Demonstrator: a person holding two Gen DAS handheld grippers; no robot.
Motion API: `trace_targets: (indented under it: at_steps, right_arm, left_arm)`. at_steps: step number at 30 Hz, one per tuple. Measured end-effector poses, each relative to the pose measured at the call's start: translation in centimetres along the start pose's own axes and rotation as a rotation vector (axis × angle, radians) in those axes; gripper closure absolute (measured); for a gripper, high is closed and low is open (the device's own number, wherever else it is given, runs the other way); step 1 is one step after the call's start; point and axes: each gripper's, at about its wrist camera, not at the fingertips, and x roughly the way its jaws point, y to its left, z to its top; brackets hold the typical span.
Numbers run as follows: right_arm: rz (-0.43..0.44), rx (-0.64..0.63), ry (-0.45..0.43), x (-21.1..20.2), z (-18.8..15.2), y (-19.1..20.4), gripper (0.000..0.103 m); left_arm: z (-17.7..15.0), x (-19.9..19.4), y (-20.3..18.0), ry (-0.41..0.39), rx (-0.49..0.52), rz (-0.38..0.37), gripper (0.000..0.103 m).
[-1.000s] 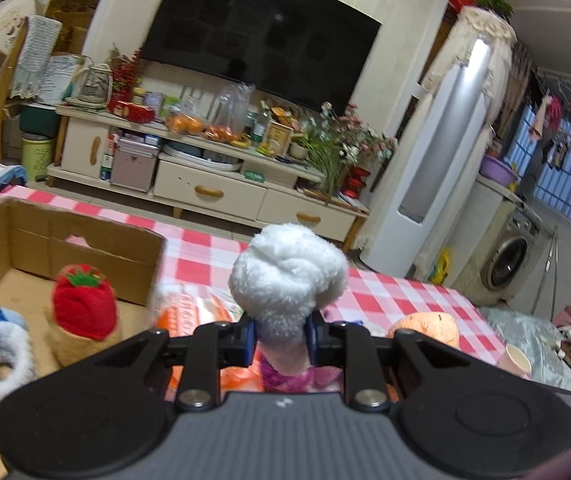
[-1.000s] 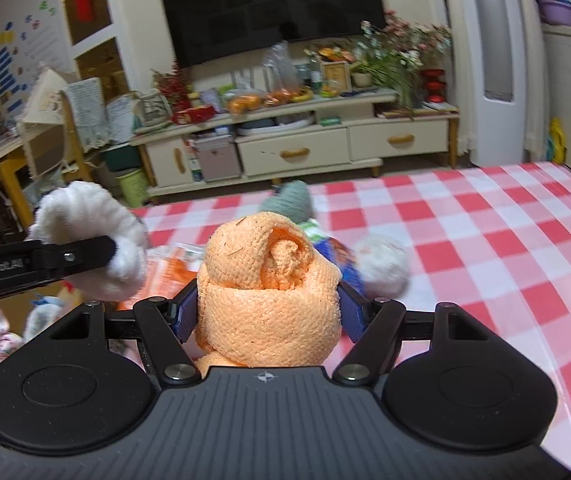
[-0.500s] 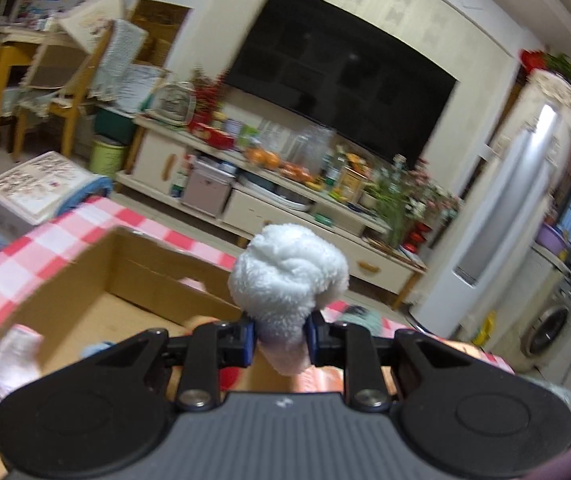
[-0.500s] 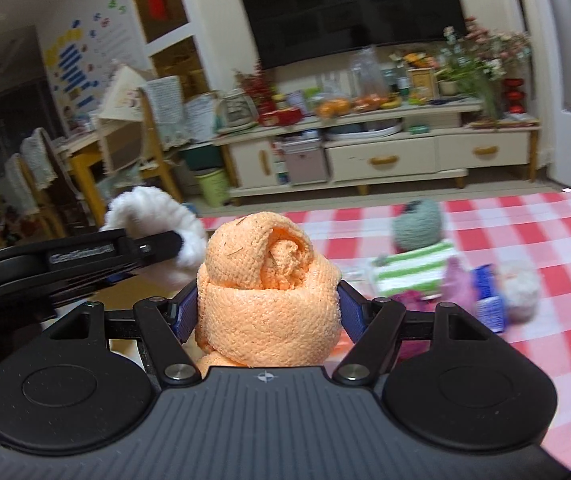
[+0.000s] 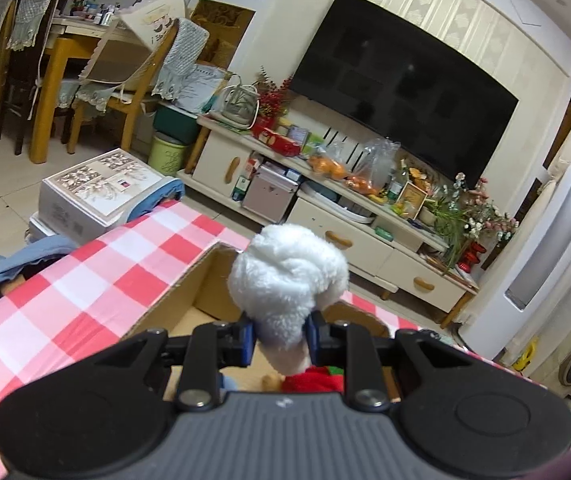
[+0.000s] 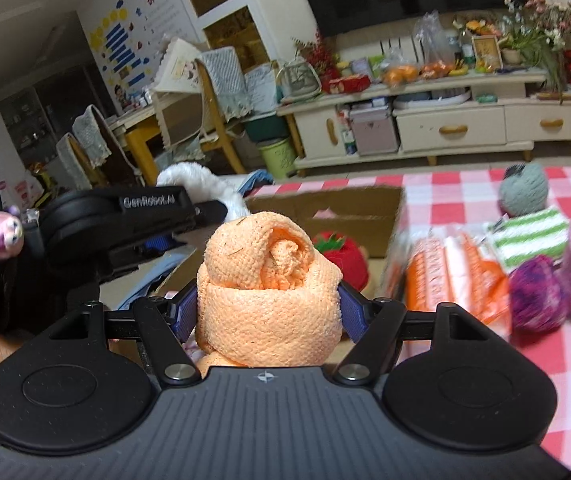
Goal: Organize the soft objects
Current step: 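Carry the white towel roll and peach plush into the cardboard box and release both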
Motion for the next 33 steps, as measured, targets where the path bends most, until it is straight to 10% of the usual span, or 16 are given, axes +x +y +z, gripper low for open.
trace_targets:
  at_steps: [12,33]
  right_arm:
    - [0.027,-0.007,0.06,0.9,-0.3,0.5,0.01]
    - [-0.051,0.062,-0.043,-5.2,0.2,-2.7,0.002]
  left_arm:
    - [-0.2,0.4,0.5,0.027,0.06,0.045,0.076]
    - [-0.4,0.3,-1.0,0.026,0.094,0.048,0.032]
